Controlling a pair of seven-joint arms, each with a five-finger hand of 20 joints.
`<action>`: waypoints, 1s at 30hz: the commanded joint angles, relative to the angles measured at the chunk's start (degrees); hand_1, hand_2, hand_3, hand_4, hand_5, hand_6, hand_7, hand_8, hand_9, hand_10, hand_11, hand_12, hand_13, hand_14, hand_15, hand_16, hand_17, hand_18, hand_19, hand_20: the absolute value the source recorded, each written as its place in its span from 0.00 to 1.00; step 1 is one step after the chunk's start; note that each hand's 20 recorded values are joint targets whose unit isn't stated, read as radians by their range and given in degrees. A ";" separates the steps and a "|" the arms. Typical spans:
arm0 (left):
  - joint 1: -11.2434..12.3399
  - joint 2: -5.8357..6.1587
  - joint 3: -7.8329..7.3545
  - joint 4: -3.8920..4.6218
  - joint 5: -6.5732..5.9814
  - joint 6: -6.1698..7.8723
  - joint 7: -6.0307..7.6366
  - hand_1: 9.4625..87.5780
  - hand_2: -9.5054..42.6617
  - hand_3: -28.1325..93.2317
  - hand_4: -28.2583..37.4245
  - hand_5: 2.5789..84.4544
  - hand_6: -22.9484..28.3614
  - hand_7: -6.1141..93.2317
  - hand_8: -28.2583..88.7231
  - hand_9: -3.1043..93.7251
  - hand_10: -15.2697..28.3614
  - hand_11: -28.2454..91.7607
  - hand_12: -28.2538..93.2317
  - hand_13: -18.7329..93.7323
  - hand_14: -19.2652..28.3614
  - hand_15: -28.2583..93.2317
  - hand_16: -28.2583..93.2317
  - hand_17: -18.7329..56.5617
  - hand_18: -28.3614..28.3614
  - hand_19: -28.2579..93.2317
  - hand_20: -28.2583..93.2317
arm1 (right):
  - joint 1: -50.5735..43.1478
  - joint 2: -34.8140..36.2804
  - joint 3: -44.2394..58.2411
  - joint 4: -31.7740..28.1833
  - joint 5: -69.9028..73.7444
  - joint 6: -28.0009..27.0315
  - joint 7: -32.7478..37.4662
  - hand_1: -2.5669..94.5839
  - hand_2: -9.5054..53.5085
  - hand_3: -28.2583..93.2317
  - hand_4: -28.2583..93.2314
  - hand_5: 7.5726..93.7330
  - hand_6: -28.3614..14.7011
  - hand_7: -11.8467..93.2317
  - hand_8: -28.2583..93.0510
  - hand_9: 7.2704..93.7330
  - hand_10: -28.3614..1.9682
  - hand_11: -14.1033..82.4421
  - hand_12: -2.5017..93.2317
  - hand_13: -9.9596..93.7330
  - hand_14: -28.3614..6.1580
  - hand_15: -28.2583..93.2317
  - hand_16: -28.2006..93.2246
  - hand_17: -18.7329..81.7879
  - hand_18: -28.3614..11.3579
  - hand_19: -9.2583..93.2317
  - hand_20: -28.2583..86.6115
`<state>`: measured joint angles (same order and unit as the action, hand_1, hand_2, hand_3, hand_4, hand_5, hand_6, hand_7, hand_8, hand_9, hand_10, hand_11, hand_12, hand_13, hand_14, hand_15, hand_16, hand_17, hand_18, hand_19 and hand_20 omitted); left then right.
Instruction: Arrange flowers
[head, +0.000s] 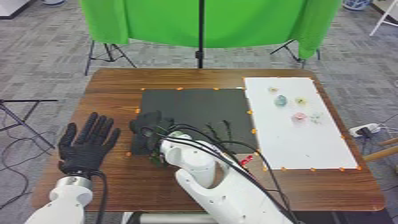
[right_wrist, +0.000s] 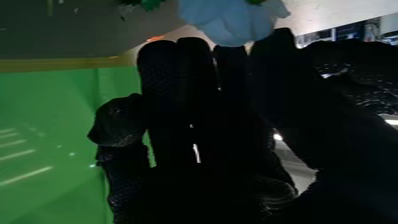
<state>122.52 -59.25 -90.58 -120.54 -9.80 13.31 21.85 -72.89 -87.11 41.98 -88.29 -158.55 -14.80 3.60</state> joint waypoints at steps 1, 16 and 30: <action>0.76 -0.54 0.29 0.22 -0.33 -0.18 -0.32 0.19 0.52 0.86 0.00 0.54 0.65 0.18 0.16 0.42 0.71 0.42 0.31 0.42 0.74 0.56 0.16 0.13 0.74 0.54 0.34 | 0.28 0.51 0.13 -0.60 -0.10 -1.83 -0.09 0.45 0.00 0.94 0.00 0.57 0.60 0.29 0.11 0.61 0.44 0.36 0.20 0.61 0.40 0.82 0.43 0.48 0.10 0.99 0.72; 0.12 -0.59 0.85 0.60 -0.33 -0.31 -0.75 0.19 0.53 0.86 0.00 0.54 0.65 0.18 0.16 0.42 0.72 0.42 0.31 0.42 0.74 0.56 0.16 0.13 0.74 0.54 0.34 | 2.00 -0.72 1.93 1.27 -0.15 -6.72 1.61 0.38 0.00 0.91 0.00 0.51 0.56 0.23 0.13 0.59 0.38 0.26 0.17 0.56 0.33 0.82 0.43 0.47 0.08 0.98 0.73; 0.43 -1.14 0.46 0.76 -0.38 -0.38 -0.68 0.19 0.52 0.86 0.00 0.54 0.65 0.18 0.16 0.42 0.72 0.42 0.31 0.42 0.74 0.56 0.16 0.13 0.74 0.55 0.34 | 1.69 0.63 1.61 -2.20 4.97 -3.65 2.69 0.37 0.00 0.92 0.00 0.52 0.63 0.23 0.13 0.58 0.49 0.26 0.16 0.55 0.32 0.82 0.41 0.47 0.05 0.99 0.75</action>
<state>122.18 -59.48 -89.94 -120.22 -9.91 13.23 21.67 -71.37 -87.35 43.85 -87.58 -155.12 -20.86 6.02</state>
